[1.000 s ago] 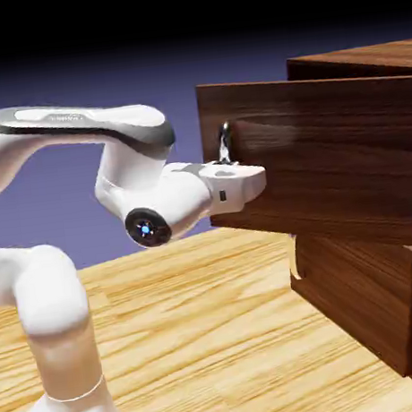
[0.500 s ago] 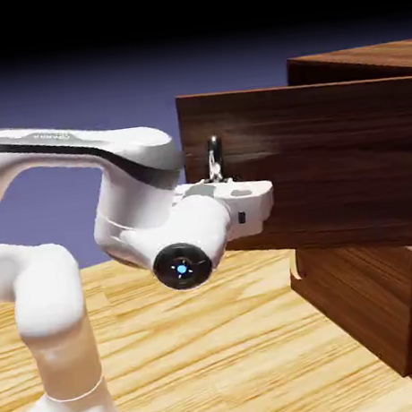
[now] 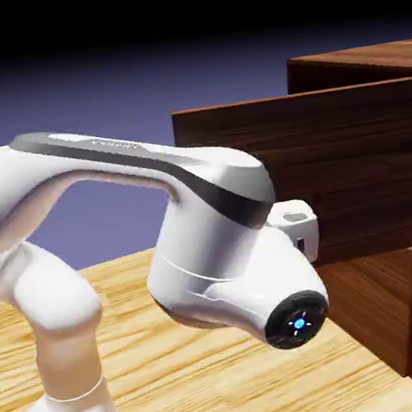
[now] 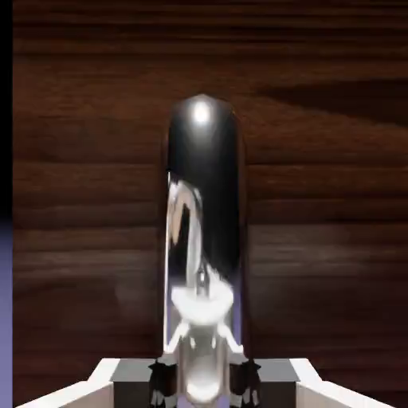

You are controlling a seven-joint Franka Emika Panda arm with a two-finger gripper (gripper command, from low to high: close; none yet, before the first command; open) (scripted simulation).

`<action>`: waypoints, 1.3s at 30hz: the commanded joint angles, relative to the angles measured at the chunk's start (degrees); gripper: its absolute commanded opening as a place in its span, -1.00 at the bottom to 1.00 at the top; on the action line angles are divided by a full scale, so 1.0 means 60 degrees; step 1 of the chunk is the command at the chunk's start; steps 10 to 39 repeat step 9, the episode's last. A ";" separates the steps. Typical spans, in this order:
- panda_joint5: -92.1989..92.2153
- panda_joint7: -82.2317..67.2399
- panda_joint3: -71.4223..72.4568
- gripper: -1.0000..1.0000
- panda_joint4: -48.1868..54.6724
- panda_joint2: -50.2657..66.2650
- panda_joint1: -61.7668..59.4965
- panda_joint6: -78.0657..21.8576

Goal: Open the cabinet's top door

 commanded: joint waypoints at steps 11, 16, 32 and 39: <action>-0.1003 0.0370 -0.2453 -1.00 0.2374 -0.0452 0.3039 -0.1494; -0.1003 0.0370 -0.2453 -1.00 0.2374 -0.0452 0.3039 -0.1494; -0.1003 0.0370 -0.2453 -1.00 0.2374 -0.0452 0.3039 -0.1494; -0.1003 0.0370 -0.2453 -1.00 0.2374 -0.0452 0.3039 -0.1494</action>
